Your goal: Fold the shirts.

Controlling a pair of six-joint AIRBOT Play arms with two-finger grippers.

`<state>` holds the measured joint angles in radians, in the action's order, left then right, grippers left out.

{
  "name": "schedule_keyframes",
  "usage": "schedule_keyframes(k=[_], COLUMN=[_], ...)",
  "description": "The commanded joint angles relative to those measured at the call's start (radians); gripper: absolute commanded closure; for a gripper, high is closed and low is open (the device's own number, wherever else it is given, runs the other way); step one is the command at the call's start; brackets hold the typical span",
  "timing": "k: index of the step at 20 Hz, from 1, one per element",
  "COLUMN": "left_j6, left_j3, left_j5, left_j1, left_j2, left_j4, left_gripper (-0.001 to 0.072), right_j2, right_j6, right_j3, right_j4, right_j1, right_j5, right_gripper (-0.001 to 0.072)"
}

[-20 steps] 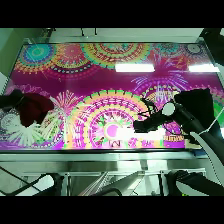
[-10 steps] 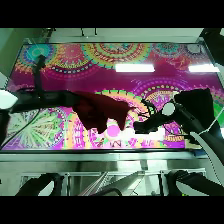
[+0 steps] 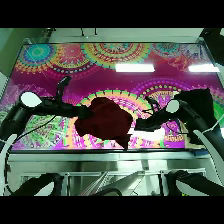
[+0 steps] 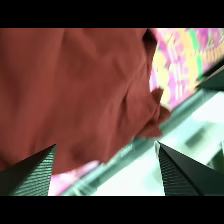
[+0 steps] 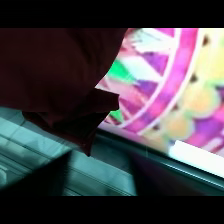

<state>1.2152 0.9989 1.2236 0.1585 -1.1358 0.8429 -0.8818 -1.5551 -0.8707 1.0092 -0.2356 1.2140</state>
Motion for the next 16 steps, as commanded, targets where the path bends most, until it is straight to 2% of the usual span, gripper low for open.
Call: schedule_keyframes(k=[1,4,8,12,14,15,16], left_j6=[0.009,0.009,0.009,0.009,0.008,0.008,0.008], left_j3=[-0.056,-0.251,-0.43,-0.437,-0.423,-0.415,-0.407], left_j5=[0.136,0.091,-0.18,-0.356,-0.422,-0.448,-0.468], left_j1=[-0.072,-0.09,-0.09,-0.09,-0.091,-0.09,-0.09], left_j2=[-0.002,0.073,0.13,0.131,0.131,0.131,0.126], left_j4=[0.003,0.004,0.002,0.001,0.003,0.003,0.003], left_gripper=[0.0016,0.0016,0.0017,0.0016,0.0016,0.0017,0.0017], right_j2=[0.013,-0.014,-0.101,-0.238,-0.304,-0.327,-0.34], right_j6=[0.001,0.063,0.248,0.407,0.497,0.552,0.6], right_j3=[-0.018,0.008,0.072,0.071,0.069,0.069,0.069], right_j4=[0.005,-0.005,-0.172,-0.368,-0.469,-0.523,-0.571], right_j1=[0.096,0.106,0.021,-0.016,-0.015,-0.015,-0.015], right_j5=[0.017,0.006,-0.108,-0.247,-0.269,-0.268,-0.268], right_gripper=[0.0159,0.0159,0.0159,0.0159,0.0162,0.0202,0.0285])
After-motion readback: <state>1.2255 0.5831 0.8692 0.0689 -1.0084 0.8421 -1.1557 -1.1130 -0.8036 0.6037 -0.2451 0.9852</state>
